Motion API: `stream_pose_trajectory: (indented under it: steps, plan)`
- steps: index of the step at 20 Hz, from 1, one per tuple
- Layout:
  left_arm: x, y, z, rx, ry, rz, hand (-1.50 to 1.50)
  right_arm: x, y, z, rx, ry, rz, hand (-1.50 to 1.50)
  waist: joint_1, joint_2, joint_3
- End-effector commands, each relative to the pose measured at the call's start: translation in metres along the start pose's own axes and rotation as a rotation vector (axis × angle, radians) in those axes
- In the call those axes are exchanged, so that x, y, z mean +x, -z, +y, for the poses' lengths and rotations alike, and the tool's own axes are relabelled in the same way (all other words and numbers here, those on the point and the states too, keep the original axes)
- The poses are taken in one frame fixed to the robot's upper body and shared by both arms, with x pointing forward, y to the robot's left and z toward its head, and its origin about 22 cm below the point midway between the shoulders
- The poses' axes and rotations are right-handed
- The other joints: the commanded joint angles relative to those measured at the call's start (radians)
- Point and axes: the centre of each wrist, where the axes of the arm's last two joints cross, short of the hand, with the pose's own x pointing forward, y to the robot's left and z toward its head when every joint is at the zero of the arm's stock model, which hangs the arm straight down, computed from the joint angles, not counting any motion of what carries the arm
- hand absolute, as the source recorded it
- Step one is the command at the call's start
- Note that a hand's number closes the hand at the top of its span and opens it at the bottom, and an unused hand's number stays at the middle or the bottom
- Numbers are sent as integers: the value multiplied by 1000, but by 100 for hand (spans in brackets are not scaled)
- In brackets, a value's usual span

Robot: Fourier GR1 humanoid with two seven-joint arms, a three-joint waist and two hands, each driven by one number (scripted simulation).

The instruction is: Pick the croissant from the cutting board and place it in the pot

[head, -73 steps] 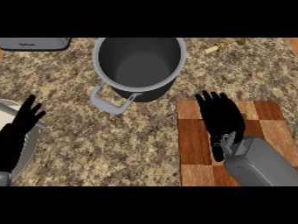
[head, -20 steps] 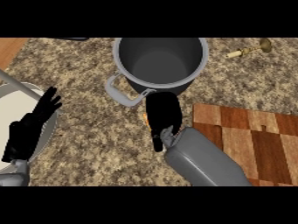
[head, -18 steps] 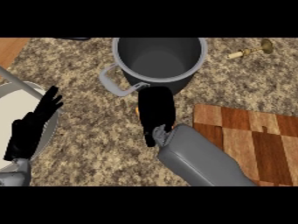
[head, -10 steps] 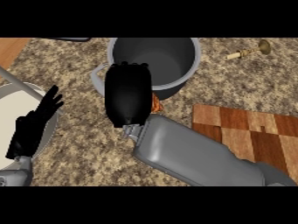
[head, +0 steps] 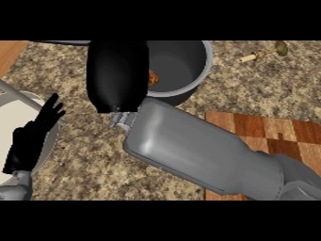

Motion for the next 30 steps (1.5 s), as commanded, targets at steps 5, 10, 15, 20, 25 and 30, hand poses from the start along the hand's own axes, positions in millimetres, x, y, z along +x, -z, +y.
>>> stream_pose_trajectory:
  steps: [5,10,15,20,25,30]
  plan:
    - [-9,-1,14,52,-13,27,0,8,30,-4,-91,160,161,150,-30,6,-2]
    - [-11,-5,9,81,5,24,0,-13,70,6,-117,174,152,150,-48,10,-1]
    - [-7,-1,26,85,-7,12,0,-34,92,24,-88,147,154,150,-45,13,-1]
    - [1,-3,18,65,9,-10,0,-56,111,35,-40,104,175,150,-23,24,-1]
    - [4,-5,6,52,-6,-5,0,-88,114,62,-9,-22,174,150,-20,29,-1]
    - [7,-4,5,34,-7,-20,0,-111,109,81,7,174,255,-150,0,39,0]
